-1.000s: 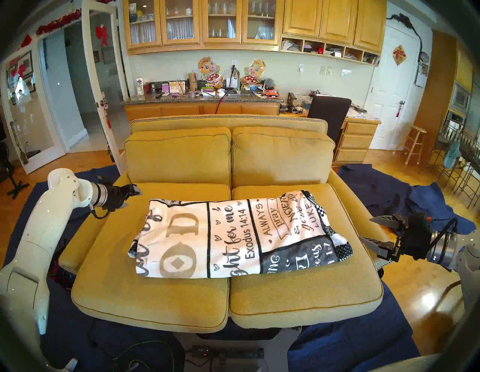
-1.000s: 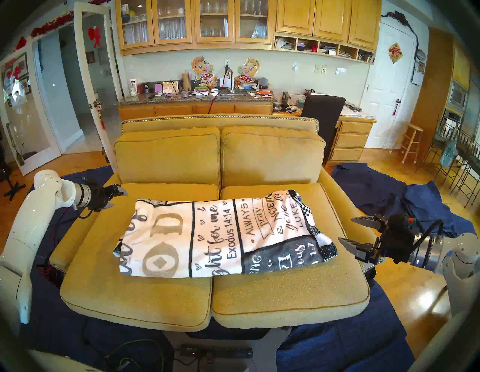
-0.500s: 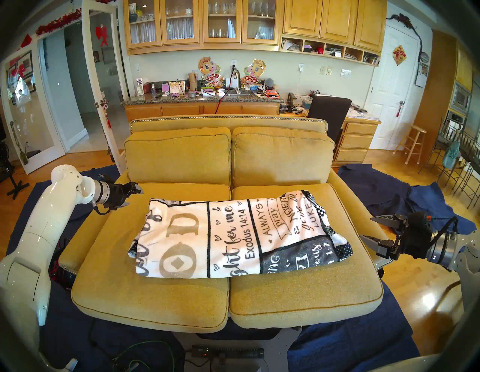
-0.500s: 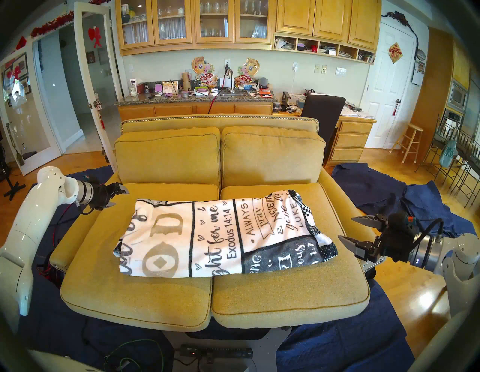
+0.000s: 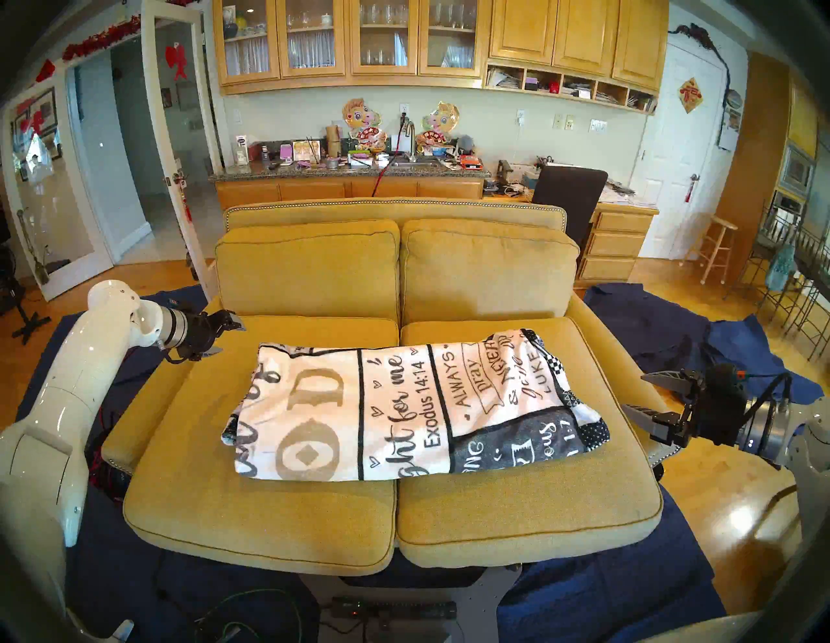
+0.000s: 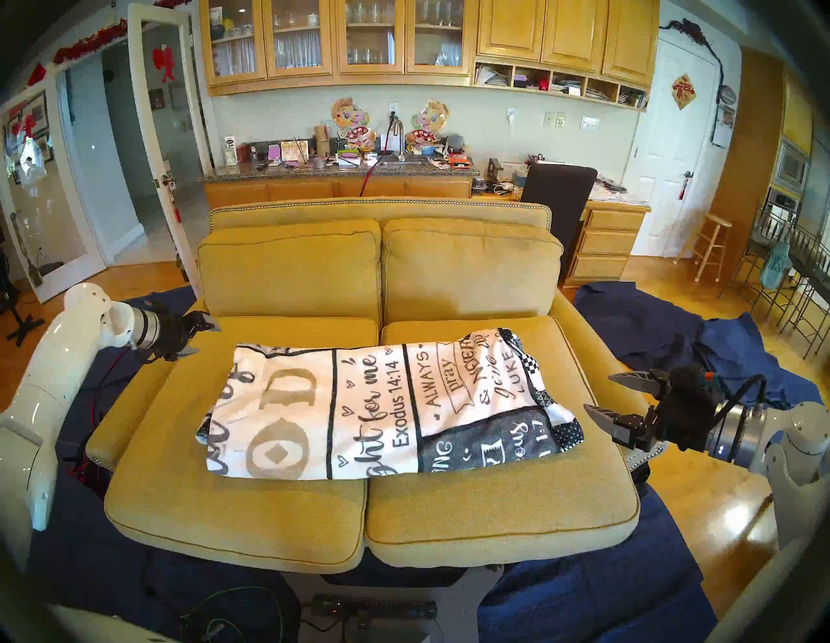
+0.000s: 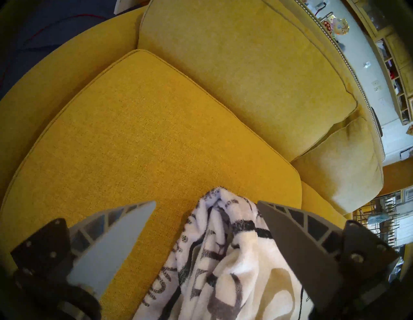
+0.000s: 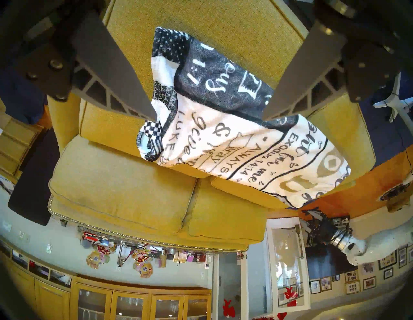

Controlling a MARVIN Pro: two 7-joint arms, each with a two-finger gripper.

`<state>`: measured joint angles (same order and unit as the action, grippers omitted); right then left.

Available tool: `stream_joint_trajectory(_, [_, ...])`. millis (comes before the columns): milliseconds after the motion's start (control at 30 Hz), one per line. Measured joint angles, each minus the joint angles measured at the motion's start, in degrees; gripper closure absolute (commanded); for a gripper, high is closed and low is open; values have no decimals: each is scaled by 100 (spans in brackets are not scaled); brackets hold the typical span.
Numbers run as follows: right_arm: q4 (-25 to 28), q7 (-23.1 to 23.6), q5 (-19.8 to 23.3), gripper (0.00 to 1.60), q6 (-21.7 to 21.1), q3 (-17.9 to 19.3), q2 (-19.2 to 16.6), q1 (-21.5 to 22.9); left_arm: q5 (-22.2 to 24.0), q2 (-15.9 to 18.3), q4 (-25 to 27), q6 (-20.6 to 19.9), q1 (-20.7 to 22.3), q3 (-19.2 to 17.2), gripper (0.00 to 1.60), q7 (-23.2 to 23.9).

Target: Fold the blanket in half twice

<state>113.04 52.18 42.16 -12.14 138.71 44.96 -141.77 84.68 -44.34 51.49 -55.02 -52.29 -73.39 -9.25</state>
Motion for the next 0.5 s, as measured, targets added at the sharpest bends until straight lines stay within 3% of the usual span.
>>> stream_joint_trajectory(233, [25, -25, 0, 0, 5, 15, 0, 0, 123, 51, -270, 1, 205, 565, 0, 130])
stream_joint_trajectory(500, [39, -44, -1, 0, 8, 25, 1, -2, 289, 207, -155, 1, 263, 1225, 0, 618])
